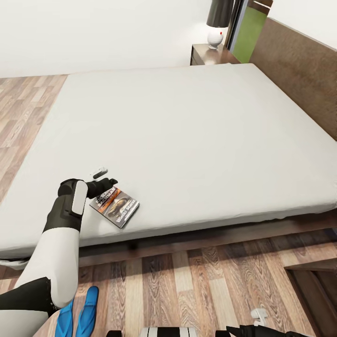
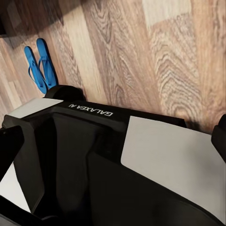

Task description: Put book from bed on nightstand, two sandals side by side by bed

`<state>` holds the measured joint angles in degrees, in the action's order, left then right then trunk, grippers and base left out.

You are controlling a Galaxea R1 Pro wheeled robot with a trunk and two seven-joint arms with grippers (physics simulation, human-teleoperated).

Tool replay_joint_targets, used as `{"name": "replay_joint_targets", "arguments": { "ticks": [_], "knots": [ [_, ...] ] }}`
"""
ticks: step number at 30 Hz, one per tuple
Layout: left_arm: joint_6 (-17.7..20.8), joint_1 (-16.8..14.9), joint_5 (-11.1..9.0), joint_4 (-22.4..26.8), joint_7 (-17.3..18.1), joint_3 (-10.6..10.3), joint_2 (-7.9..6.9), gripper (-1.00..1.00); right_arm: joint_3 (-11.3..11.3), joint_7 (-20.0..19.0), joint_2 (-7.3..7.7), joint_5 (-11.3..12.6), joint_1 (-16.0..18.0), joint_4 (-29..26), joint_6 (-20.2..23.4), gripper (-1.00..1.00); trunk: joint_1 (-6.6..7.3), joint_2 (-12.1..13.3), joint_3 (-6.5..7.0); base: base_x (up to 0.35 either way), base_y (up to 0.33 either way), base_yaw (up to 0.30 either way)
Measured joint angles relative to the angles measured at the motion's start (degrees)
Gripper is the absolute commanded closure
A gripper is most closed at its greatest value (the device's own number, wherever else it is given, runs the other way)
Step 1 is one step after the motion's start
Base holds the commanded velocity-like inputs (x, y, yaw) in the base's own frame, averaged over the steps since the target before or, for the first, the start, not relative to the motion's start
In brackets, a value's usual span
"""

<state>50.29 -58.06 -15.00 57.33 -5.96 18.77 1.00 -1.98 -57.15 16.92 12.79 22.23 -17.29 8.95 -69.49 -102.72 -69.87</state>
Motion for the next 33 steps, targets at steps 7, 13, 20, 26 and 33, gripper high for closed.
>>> {"name": "replay_joint_targets", "arguments": {
  "ticks": [7, 13, 20, 26, 33],
  "knots": [
    [0.0, 0.0, 0.0, 0.0, 0.0, 0.0, 0.00, -1.00, 0.0, -0.1, 0.00, 0.0, 0.0, 0.1, -0.1, -1.00, 0.00, 0.0, 0.00, 0.000, 0.000, -0.001],
    [0.0, 0.0, 0.1, 0.0, 0.0, 0.0, 0.00, -1.00, 0.1, 0.1, 0.00, 0.0, 0.0, 0.1, 0.0, -1.00, -0.02, 0.0, 0.00, -0.069, 0.000, 0.000],
    [0.0, 0.0, 0.1, 0.0, 0.0, 0.0, 0.00, -1.00, 0.1, 0.0, 0.00, 0.0, 0.0, 0.1, 0.0, -1.00, -0.01, 0.0, 0.00, -0.150, 0.000, 0.000],
    [0.0, 0.0, 0.1, 0.0, 0.0, 0.0, 0.00, -1.00, 0.1, -0.1, 0.00, 0.0, 0.0, 0.1, 0.1, -1.00, 0.00, 0.0, 0.00, -0.017, 0.000, 0.000],
    [-0.1, 0.0, 0.0, -0.1, 0.0, 0.0, 0.00, -1.00, 0.1, -0.2, 0.00, 0.0, 0.0, 0.1, 0.2, -1.00, 0.00, 0.0, 0.00, -0.001, 0.000, 0.000]
  ]
}}
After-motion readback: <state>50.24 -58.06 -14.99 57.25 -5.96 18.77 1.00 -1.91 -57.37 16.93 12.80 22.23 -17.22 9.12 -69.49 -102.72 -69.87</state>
